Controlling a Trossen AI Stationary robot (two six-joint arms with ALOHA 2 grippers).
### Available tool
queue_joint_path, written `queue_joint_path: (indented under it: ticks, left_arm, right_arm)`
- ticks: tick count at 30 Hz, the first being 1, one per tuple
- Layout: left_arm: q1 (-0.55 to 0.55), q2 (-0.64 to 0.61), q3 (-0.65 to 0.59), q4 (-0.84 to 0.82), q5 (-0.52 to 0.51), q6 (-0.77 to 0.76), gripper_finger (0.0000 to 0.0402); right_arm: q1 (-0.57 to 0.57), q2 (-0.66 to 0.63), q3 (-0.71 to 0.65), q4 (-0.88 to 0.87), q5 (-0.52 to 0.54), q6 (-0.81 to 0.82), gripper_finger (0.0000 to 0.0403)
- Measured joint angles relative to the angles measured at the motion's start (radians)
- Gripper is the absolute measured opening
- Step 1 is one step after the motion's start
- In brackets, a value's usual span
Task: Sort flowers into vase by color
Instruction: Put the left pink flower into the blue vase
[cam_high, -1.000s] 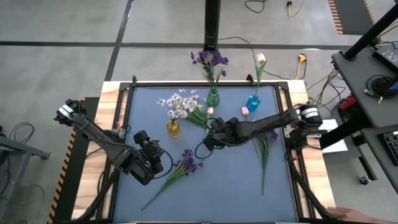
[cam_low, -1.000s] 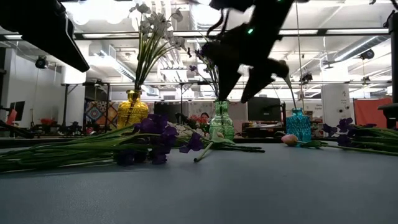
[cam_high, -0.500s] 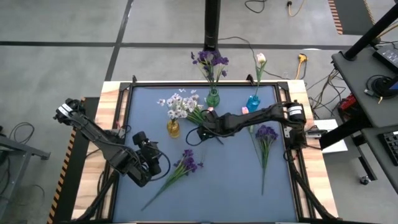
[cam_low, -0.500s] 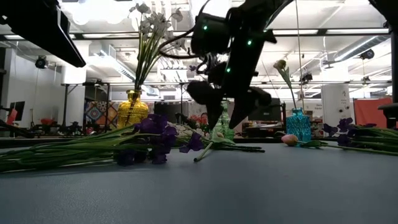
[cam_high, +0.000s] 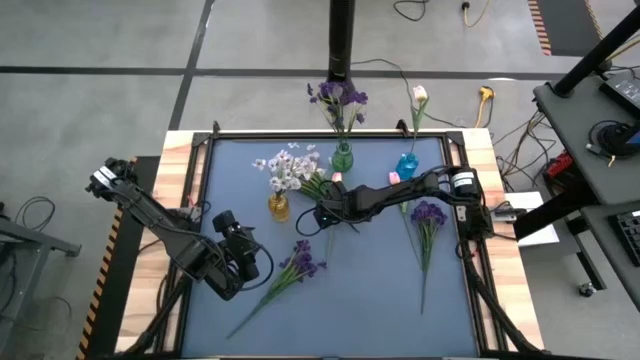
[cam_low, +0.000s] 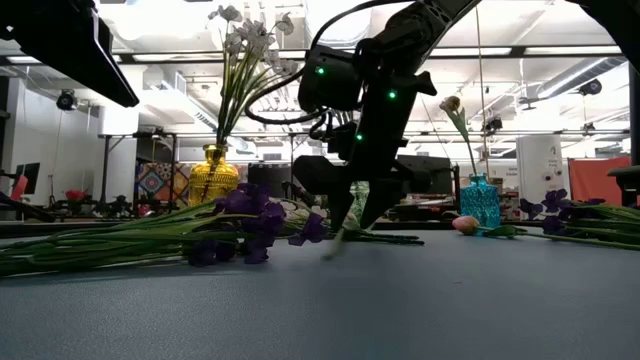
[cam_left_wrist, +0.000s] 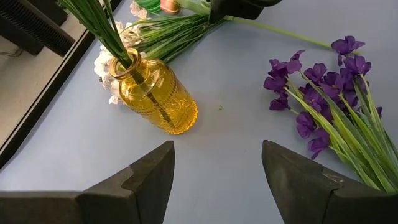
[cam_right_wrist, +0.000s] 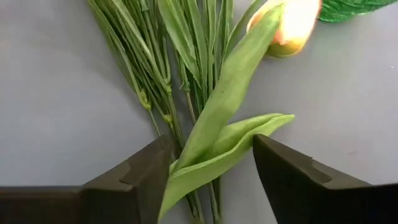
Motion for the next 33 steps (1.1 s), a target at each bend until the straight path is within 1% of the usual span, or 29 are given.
queue_joint_path:
  ticks: [11,18,24,27,33]
  left_arm:
    - [0.0,0.0,0.0,-0.002,-0.001,0.0,0.0223]
    - [0.0,0.0,0.0,-0.005,-0.001,0.0,0.0223]
    - [0.0,0.0,0.0,-0.006,-0.001,0.0,0.0223]
    - [0.0,0.0,0.0,-0.006,-0.001,0.0,0.0223]
    - [0.0,0.0,0.0,-0.005,-0.002,0.0,0.0223]
  right_arm:
    - [0.003,-0.005,0.0,0.001,0.0,-0.005,0.0096]
    - [0.008,-0.012,0.0,0.0,-0.008,-0.024,0.0037]
    - [0.01,-0.012,0.0,0.0,-0.011,-0.031,0.0015]
    - [0.009,-0.022,0.0,-0.003,-0.034,-0.037,0.0014]
    - [0.012,-0.082,0.0,-0.036,-0.037,-0.054,0.0013]
